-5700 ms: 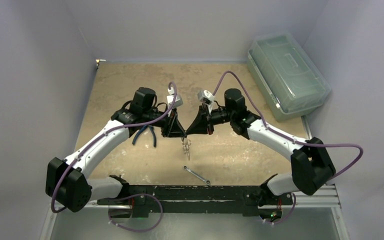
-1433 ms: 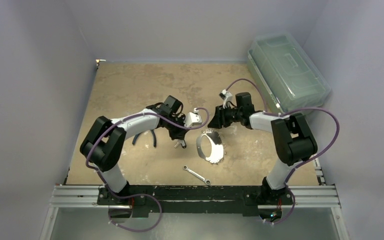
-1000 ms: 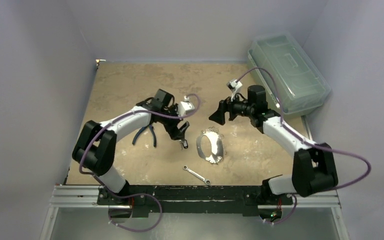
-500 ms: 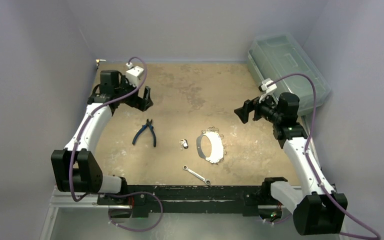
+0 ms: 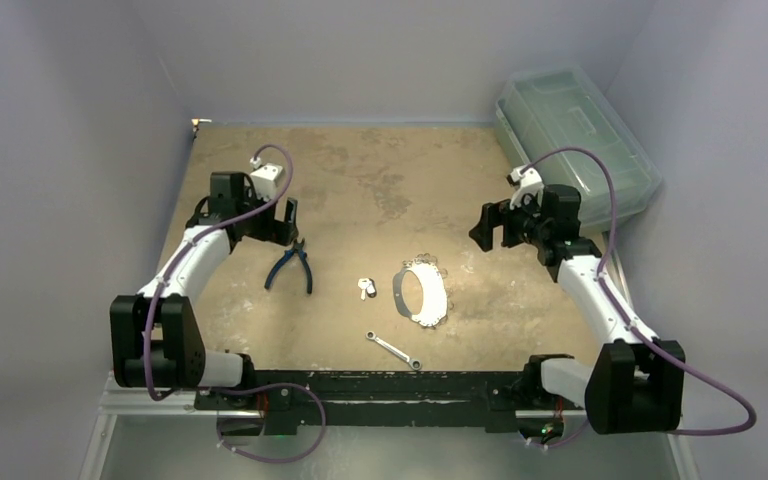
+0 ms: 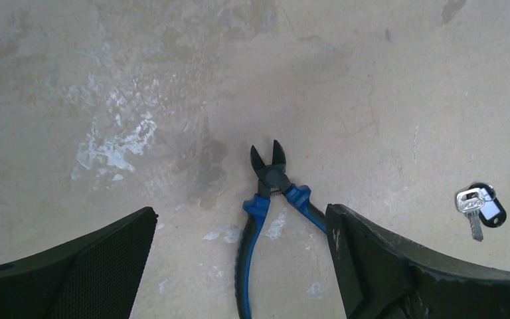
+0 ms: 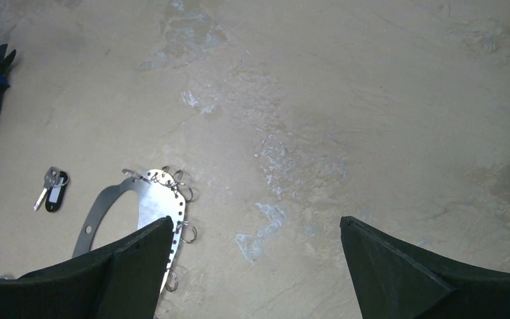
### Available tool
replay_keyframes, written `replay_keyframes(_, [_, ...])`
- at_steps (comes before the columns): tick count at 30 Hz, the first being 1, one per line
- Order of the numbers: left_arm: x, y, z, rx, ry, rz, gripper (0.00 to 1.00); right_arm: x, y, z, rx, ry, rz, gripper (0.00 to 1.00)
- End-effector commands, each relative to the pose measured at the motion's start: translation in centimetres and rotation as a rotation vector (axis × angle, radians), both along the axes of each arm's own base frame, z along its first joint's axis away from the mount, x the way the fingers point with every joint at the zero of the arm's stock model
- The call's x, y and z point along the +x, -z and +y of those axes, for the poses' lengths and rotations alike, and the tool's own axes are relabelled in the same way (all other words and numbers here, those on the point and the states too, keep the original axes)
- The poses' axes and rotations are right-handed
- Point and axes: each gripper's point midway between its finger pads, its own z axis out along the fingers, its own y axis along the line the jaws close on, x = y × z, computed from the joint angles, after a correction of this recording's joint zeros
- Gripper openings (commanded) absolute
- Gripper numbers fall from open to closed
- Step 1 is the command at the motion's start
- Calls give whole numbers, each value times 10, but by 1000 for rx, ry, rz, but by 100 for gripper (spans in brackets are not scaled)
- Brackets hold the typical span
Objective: Remove the keys from the keyring
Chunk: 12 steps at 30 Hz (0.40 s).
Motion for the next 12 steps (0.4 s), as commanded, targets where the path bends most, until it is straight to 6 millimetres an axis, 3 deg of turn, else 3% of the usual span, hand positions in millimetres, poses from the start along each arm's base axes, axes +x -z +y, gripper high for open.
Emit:
replay_keyframes(1, [4,-7,3,5,-26,-55,99,7,-8,-4,-16,17,-29,99])
replay_keyframes(12, [7,-18,3,-4,-38,-80,99,4,-14,0,2,-4,-50,99])
